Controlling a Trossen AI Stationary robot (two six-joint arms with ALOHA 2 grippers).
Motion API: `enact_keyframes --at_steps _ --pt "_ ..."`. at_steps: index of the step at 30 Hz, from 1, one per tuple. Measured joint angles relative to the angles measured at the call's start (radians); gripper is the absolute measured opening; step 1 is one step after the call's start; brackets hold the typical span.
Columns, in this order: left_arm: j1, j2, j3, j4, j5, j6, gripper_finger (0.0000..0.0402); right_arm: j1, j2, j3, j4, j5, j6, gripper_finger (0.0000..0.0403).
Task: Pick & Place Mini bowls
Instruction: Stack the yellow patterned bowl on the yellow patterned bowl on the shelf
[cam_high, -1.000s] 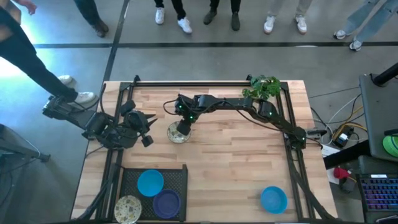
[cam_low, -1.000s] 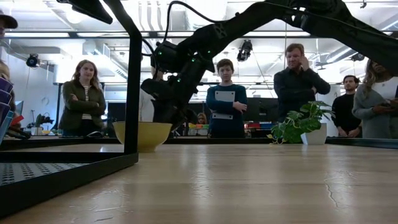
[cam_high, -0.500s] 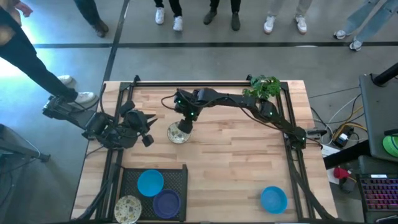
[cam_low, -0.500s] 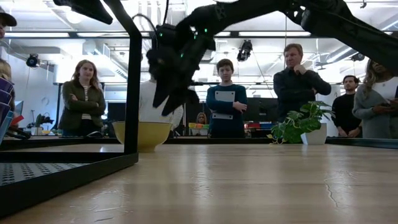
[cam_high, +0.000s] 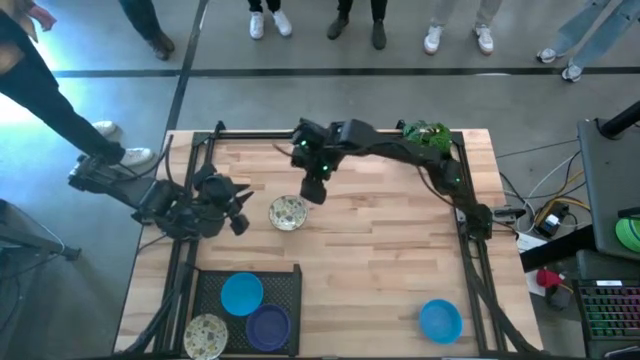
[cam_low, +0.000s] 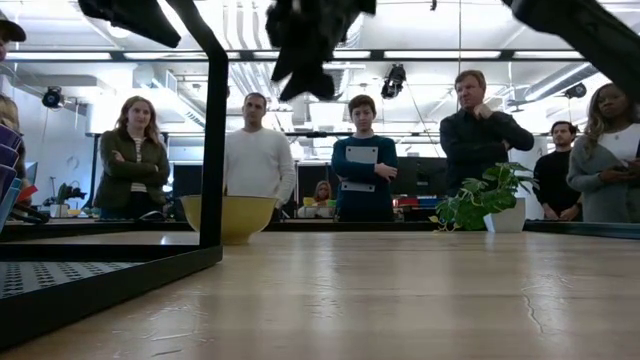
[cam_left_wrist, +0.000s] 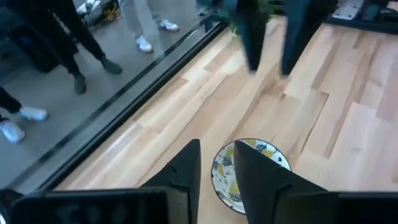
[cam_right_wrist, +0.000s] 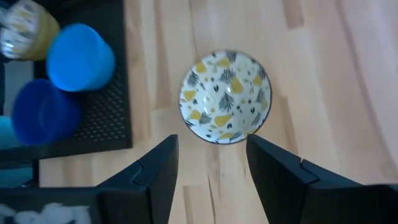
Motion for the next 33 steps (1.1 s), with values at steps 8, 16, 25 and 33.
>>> enact_keyframes --at_steps 8,16,25,33 --pt "0.09 0.056 0.0 -0.011 0.085 -0.221 0.0121 0.0 -0.161 0.0 0.003 0.007 -0.062 0.0184" --pt "0.242 0.155 -0.018 -0.014 0.306 -0.436 0.0122 0.006 -0.275 0.0 0.004 0.024 -0.105 0.0184" --pt "0.344 0.259 -0.018 -0.012 0.354 -0.576 0.0122 0.011 -0.324 -0.001 0.004 0.024 -0.118 0.0183" --pt "0.388 0.393 -0.018 -0.01 0.399 -0.587 0.0122 0.011 -0.324 -0.001 0.001 0.024 -0.125 0.0183"
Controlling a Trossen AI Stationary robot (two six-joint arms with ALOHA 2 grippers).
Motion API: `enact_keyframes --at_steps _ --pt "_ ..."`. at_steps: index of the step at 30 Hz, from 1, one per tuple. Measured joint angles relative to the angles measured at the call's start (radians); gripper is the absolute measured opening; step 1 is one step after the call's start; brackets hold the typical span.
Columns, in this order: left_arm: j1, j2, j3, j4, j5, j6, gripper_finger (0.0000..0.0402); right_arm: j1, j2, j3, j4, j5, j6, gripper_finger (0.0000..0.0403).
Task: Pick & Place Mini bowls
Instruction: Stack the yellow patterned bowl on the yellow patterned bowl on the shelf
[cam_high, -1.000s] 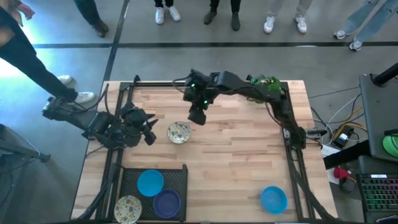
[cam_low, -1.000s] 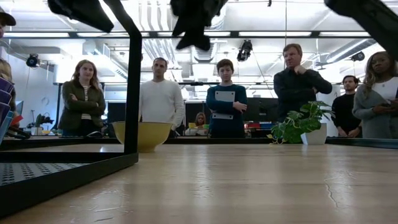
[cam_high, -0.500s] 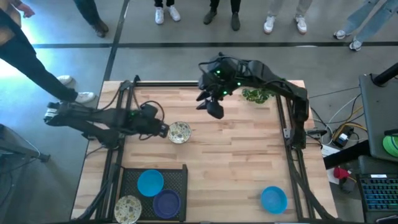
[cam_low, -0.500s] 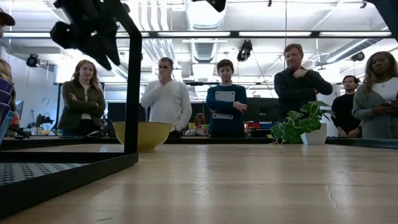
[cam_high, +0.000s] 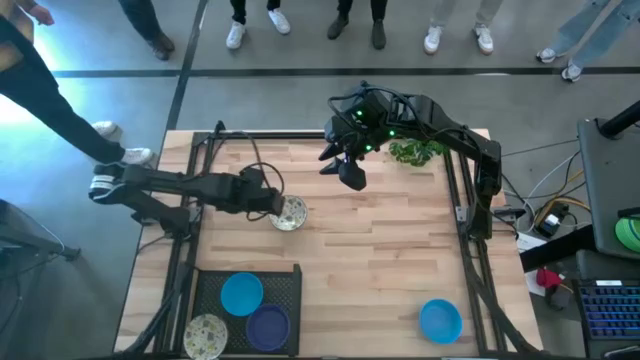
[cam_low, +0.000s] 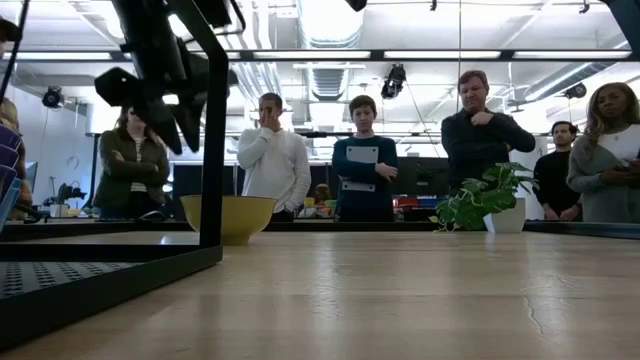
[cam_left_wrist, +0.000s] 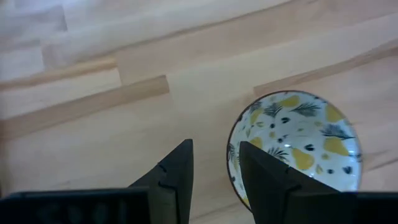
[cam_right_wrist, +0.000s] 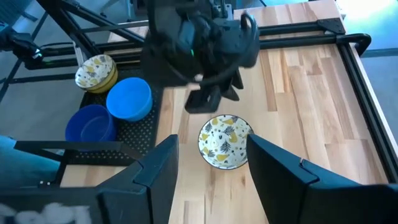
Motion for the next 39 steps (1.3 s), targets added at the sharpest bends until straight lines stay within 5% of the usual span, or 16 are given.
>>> enact_keyframes --at_steps 17,39 --pt "0.07 0.191 -0.001 0.082 0.131 0.05 0.0122 0.0 0.0 0.0 -0.005 -0.001 0.0 0.0182" --pt "0.082 0.217 -0.121 0.285 0.196 0.072 0.0122 0.0 0.001 0.0 -0.004 -0.001 0.003 0.0177"
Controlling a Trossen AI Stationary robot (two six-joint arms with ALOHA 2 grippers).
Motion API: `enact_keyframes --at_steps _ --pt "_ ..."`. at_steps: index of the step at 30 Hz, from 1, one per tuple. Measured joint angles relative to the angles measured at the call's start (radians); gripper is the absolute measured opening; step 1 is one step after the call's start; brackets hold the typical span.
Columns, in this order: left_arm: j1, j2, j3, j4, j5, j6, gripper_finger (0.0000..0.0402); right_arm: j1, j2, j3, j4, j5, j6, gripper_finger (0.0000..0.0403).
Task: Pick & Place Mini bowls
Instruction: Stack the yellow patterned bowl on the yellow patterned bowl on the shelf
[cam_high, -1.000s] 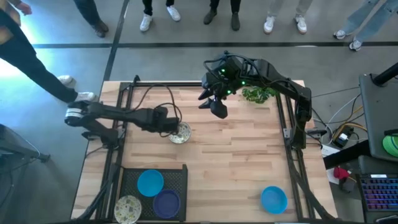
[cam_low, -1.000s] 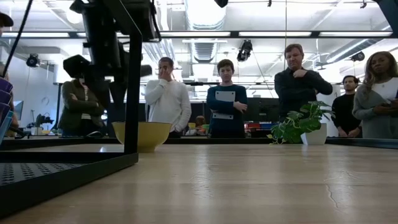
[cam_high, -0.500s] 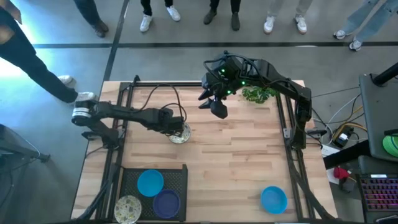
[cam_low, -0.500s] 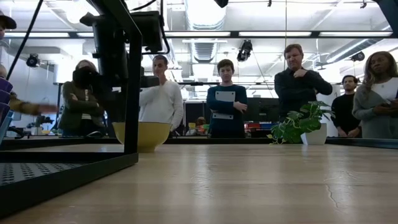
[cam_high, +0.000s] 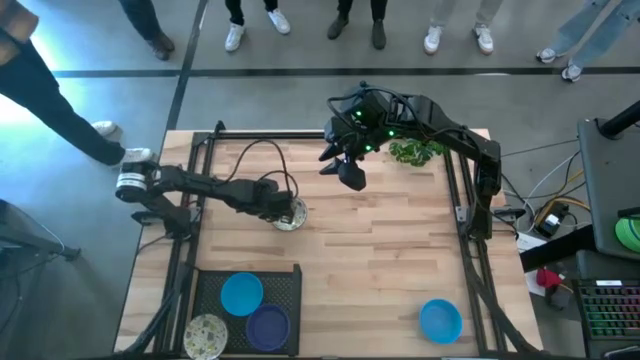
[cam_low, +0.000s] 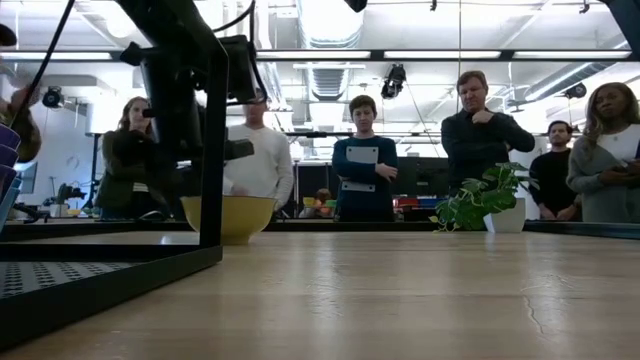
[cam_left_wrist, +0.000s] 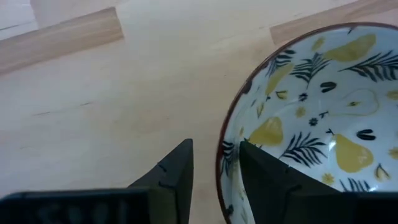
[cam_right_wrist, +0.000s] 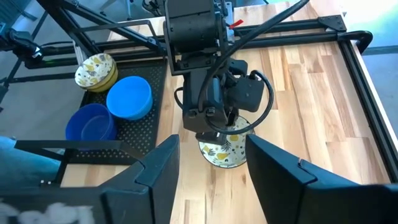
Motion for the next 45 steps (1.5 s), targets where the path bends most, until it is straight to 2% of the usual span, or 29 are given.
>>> enact_keyframes --at_steps 12,21,34,45 --pt "0.002 -0.001 -0.059 0.11 0.001 -0.016 0.0116 0.0 0.0 0.0 0.001 0.0 0.0 0.0173" --pt "0.002 -0.008 -0.055 0.124 0.009 -0.036 0.0013 0.0 0.0 0.0 0.001 0.0 0.0 0.0173" --pt "0.003 -0.039 -0.058 0.11 0.012 -0.03 0.0009 0.0 0.0 0.0 0.001 0.0 0.0 0.0172" --pt "0.003 -0.246 -0.063 -0.068 -0.004 0.015 0.0007 0.0 0.0 0.0 0.001 0.0 -0.003 0.0173"
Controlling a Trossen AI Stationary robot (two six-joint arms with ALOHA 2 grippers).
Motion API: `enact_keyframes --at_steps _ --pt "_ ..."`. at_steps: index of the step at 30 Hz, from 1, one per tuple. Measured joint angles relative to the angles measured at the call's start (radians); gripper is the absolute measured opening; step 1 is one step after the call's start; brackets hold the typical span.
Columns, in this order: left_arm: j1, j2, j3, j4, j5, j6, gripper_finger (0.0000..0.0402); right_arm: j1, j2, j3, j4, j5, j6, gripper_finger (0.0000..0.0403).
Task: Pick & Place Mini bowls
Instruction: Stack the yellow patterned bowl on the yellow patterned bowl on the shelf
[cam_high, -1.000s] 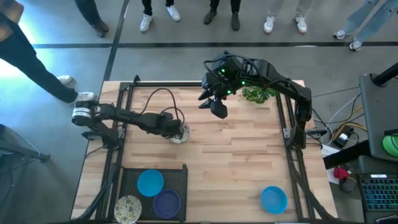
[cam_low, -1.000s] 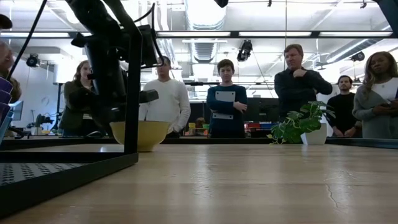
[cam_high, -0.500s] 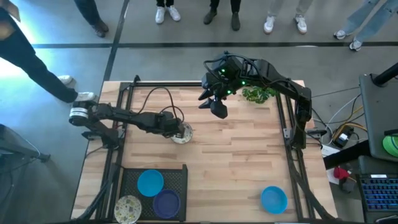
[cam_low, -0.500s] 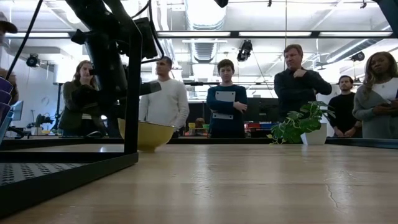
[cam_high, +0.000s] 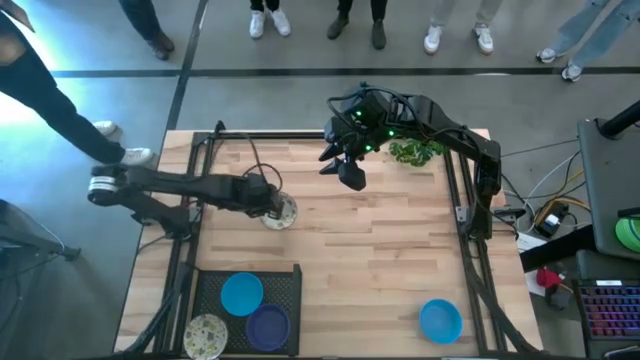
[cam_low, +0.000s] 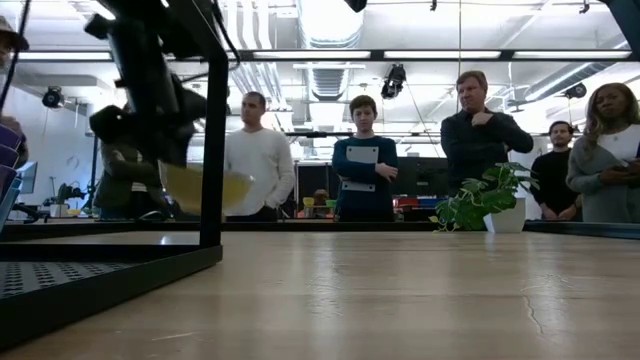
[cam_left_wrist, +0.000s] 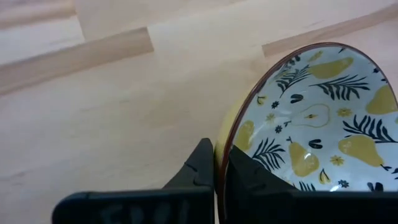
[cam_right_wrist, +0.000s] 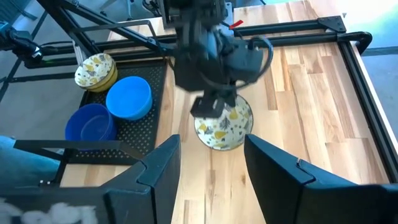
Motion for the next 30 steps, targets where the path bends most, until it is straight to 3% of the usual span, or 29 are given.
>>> enact_keyframes --at_steps 8,17,23,30 --pt "0.0 -0.194 0.002 -0.096 0.067 0.166 0.0007 0.0 0.0 0.0 0.002 0.0 0.0 0.0174" --pt "0.0 -0.365 0.012 -0.201 0.334 0.518 0.0007 0.0 0.0 0.0 0.006 0.0 0.001 0.0173" --pt "-0.014 -0.431 0.041 -0.294 0.525 0.708 0.0007 0.0 0.0 0.0 0.007 0.0 0.0 0.0169" --pt "-0.109 -0.437 0.082 -0.406 0.579 0.771 0.0007 0.0 0.0 0.0 0.007 -0.014 -0.019 0.0168"
